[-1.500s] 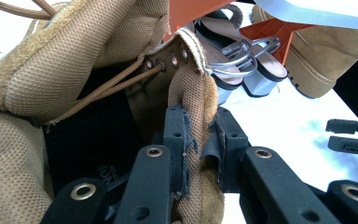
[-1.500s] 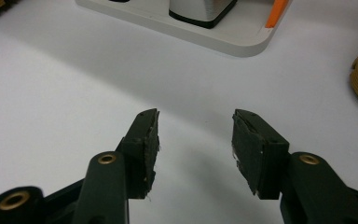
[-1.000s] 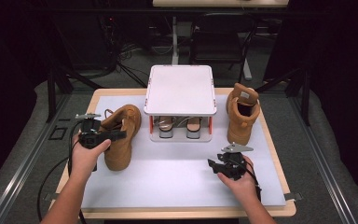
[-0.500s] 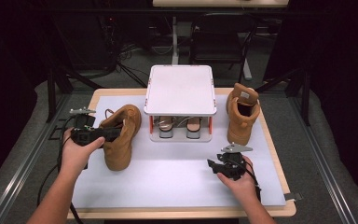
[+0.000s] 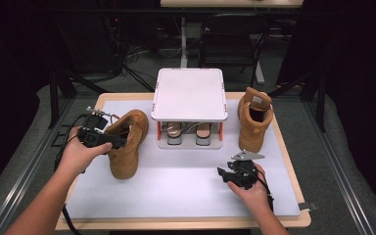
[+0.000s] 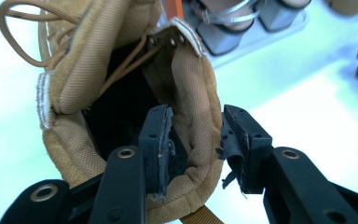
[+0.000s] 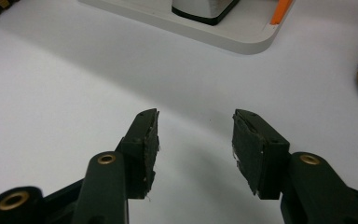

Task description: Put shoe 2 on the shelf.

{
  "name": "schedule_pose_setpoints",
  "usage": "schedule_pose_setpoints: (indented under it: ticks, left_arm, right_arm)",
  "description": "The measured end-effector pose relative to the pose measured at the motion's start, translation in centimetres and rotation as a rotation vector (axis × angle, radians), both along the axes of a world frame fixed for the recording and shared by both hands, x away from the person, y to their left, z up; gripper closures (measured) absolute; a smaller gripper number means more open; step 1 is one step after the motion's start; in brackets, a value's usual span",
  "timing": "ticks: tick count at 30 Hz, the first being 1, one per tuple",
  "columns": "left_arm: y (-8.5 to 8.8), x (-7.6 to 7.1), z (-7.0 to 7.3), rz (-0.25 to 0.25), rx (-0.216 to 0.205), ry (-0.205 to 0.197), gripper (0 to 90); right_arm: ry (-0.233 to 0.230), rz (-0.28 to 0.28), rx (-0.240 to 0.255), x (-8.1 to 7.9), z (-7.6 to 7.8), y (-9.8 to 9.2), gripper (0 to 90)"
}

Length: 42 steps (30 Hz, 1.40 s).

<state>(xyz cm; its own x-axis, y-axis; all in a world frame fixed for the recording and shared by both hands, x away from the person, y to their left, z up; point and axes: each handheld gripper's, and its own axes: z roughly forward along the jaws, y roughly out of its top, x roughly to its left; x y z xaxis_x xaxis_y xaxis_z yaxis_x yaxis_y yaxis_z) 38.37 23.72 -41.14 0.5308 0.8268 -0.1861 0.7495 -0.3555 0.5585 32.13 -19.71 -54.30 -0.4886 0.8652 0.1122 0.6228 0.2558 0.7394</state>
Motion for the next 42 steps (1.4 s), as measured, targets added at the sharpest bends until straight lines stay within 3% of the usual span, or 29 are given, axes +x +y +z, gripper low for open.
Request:
schedule_pose_setpoints:
  ticks: [11, 14, 21, 25, 38, 42]
  left_arm:
    - [-1.2, 1.2, 0.3, -0.068, 0.087, 0.080, 56.8]
    - [-2.0, 1.2, 0.0, -0.106, 0.146, 0.101, 56.7]
    - [-3.4, 1.4, -1.0, -0.156, 0.218, 0.137, 57.7]
    - [-3.9, 1.6, -1.6, -0.188, 0.278, 0.171, 59.8]
    - [-4.6, 2.2, -2.3, -0.250, 0.398, 0.230, 67.1]
    - [-4.9, 2.4, -2.4, -0.267, 0.433, 0.243, 74.1]
  right_arm:
    - [0.004, 0.005, 0.001, 0.0, 0.0, 0.0, 50.4]
    - [0.003, 0.005, -0.001, 0.0, 0.0, 0.0, 50.4]
    - [0.002, 0.003, 0.000, 0.0, 0.0, 0.0, 50.4]
    - [0.004, 0.008, -0.003, 0.0, 0.0, 0.0, 50.4]
    - [0.007, 0.014, -0.001, 0.0, -0.1, 0.1, 50.1]
    - [0.008, 0.014, -0.005, 0.0, -0.1, 0.1, 50.1]
